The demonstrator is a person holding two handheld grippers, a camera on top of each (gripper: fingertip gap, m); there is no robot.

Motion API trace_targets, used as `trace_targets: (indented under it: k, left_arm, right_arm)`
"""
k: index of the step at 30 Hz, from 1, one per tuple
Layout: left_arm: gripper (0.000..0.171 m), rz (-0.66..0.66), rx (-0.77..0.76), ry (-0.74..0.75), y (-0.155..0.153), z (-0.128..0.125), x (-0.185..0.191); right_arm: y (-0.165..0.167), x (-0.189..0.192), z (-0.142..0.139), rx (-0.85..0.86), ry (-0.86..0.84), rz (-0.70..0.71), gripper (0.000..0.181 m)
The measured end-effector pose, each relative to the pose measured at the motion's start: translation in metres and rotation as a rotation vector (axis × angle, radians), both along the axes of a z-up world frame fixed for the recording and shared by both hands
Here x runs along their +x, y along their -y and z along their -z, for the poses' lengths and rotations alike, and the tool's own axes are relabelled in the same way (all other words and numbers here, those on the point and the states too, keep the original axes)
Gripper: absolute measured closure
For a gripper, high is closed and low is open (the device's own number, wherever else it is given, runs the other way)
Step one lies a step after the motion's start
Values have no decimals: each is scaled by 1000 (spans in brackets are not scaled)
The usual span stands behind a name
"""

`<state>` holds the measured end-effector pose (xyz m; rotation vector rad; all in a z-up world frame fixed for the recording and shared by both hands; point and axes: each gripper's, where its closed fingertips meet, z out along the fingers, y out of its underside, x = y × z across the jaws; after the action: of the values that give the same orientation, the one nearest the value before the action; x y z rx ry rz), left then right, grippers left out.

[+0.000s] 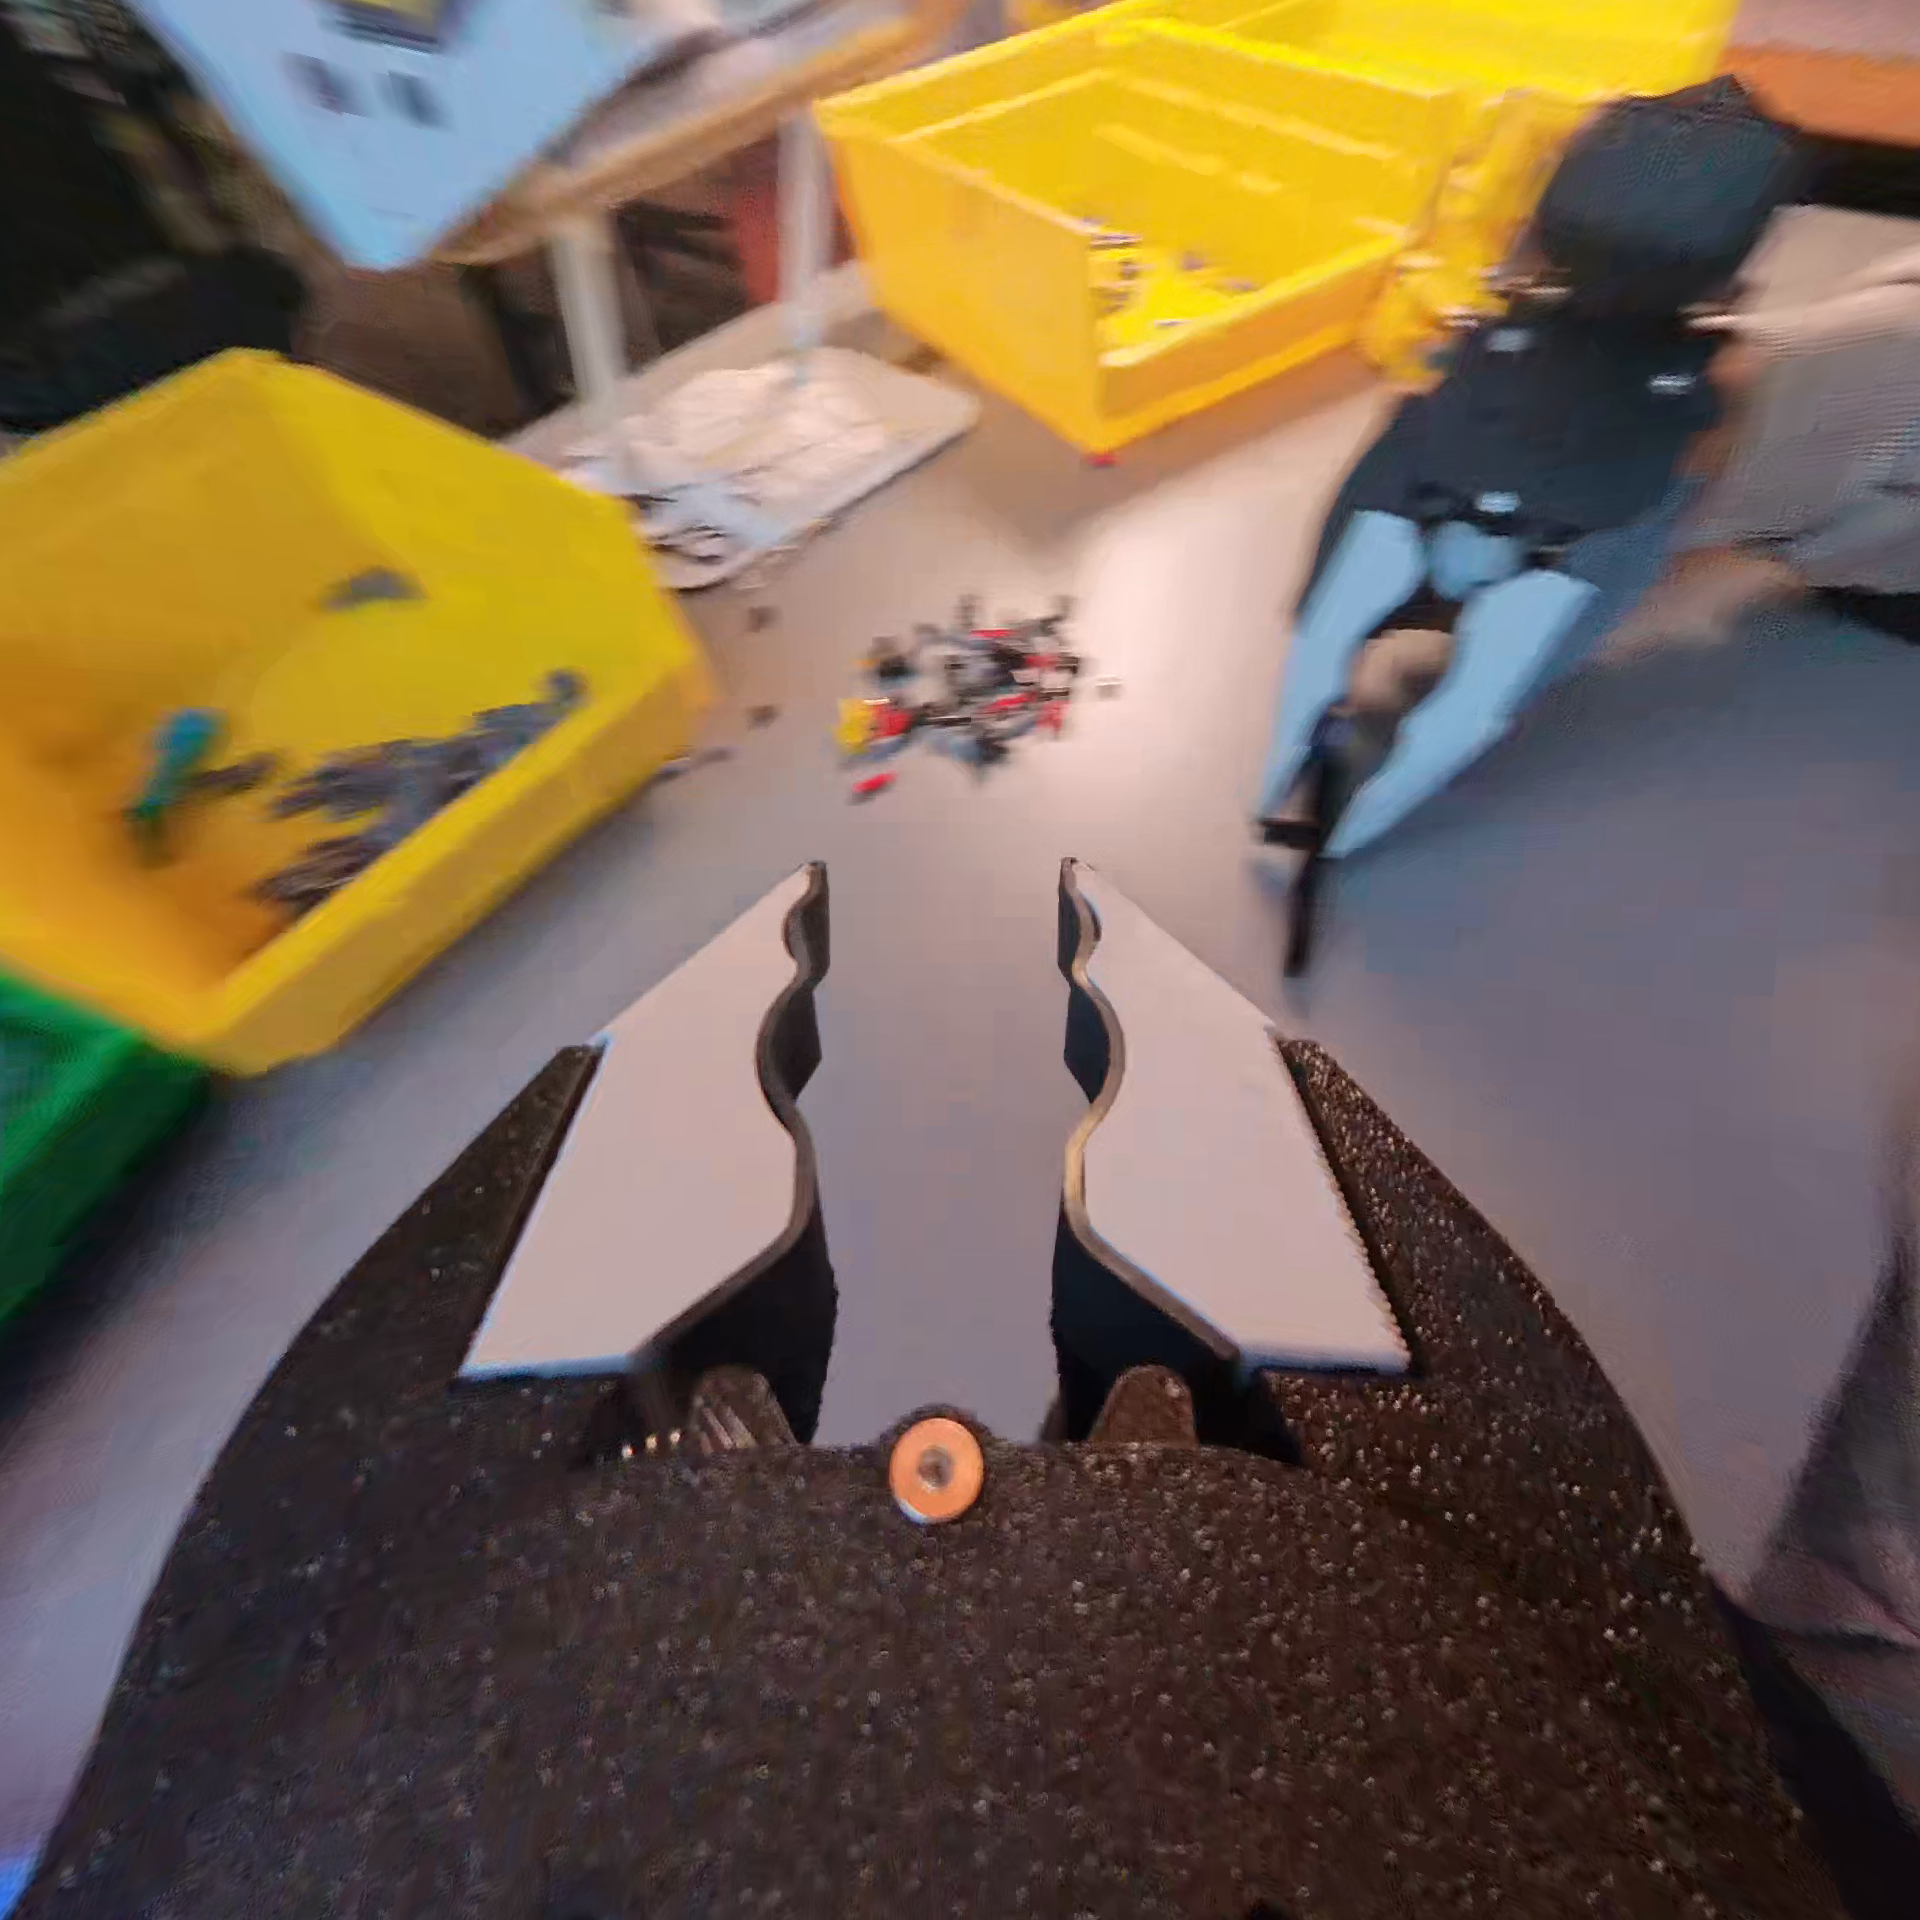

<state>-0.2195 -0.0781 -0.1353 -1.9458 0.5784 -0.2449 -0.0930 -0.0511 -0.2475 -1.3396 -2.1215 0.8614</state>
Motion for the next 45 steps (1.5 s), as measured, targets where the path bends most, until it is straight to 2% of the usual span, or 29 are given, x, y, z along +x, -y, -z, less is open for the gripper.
trace_targets:
  k: [3,7,10,13,15,17,20,24,27,30,34,45]
  left_arm:
    - [126,251,-84,53,-5,29,61]
    - [125,425,-175,67,-12,56,109]
    - [131,485,-126,103,-22,46,137]
    - [146,498,-6,130,-37,22,154]
    - [158,510,74,140,-44,4,161]
    - [160,538,103,132,-47,-5,165]
    - [164,588,91,105,-48,-2,171]
    - [164,645,53,104,-44,12,179]
    - [164,676,32,96,-39,22,184]
    - [164,691,22,85,-36,29,184]
    - [165,709,38,157,-32,25,183]
    - [164,671,107,376,-37,1,180]
  right_arm:
    - [-3,2,-10,-44,-59,22,172]
    - [-14,12,-31,-138,-170,90,172]
    - [-21,16,-61,-251,-314,160,172]
    - [-22,19,-96,-354,-460,182,172]
    - [-22,23,-112,-400,-522,190,172]
    - [-26,27,-122,-403,-573,202,172]
    - [-27,36,-121,-361,-564,177,170]
    - [-31,43,-109,-197,-518,157,153]
    - [-21,45,-100,-180,-464,97,152]
    - [-16,45,-92,-204,-438,72,154]
    - [-12,43,-94,-280,-450,58,154]
    - [-19,40,-116,-571,-578,102,159]
